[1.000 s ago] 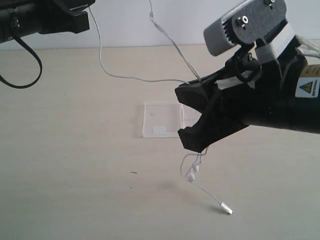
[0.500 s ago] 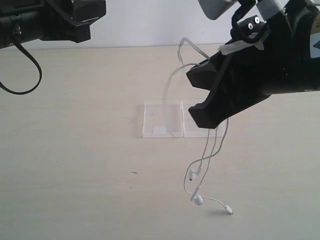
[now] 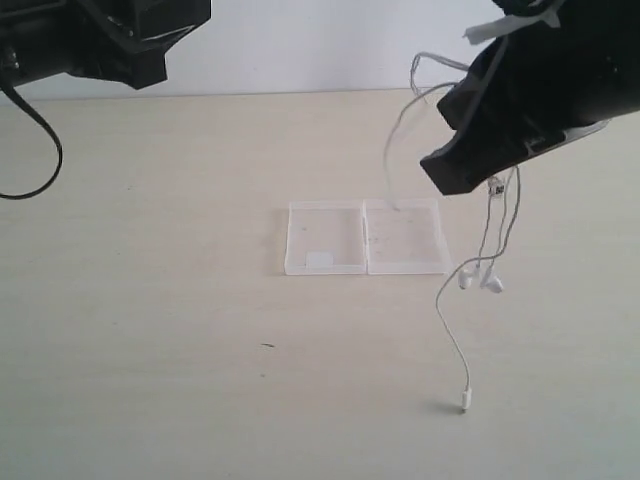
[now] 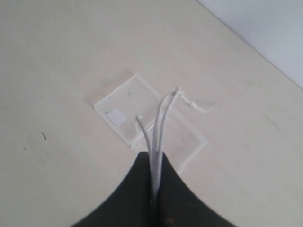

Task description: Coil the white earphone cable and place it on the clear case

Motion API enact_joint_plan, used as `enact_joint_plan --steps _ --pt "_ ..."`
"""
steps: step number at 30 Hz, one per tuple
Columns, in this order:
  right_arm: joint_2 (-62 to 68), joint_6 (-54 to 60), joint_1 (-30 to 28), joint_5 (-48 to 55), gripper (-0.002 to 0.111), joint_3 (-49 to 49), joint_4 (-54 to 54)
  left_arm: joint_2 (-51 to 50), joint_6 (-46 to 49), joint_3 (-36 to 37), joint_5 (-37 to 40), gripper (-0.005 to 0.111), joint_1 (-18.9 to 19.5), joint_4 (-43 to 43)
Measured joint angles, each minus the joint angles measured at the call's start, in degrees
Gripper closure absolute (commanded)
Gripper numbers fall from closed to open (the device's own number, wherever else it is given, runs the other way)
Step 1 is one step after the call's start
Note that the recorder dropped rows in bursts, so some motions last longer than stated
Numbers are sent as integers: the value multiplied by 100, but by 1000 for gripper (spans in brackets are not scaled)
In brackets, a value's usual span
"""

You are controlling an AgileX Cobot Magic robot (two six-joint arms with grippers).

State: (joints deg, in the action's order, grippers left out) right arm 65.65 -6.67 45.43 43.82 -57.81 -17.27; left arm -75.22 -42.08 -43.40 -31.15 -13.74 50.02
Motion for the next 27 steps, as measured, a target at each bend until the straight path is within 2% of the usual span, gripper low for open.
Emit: enact_joint_plan --steps 8,17,27 --pt "47 -418 0 -62 108 -168 -39 96 115 783 -1106 48 0 -134" --pt "538 -190 0 832 108 -522 75 105 530 1417 -2209 47 0 -95" --pt "1264 516 -5 2046 108 -1873 413 105 558 1498 -2468 47 0 14"
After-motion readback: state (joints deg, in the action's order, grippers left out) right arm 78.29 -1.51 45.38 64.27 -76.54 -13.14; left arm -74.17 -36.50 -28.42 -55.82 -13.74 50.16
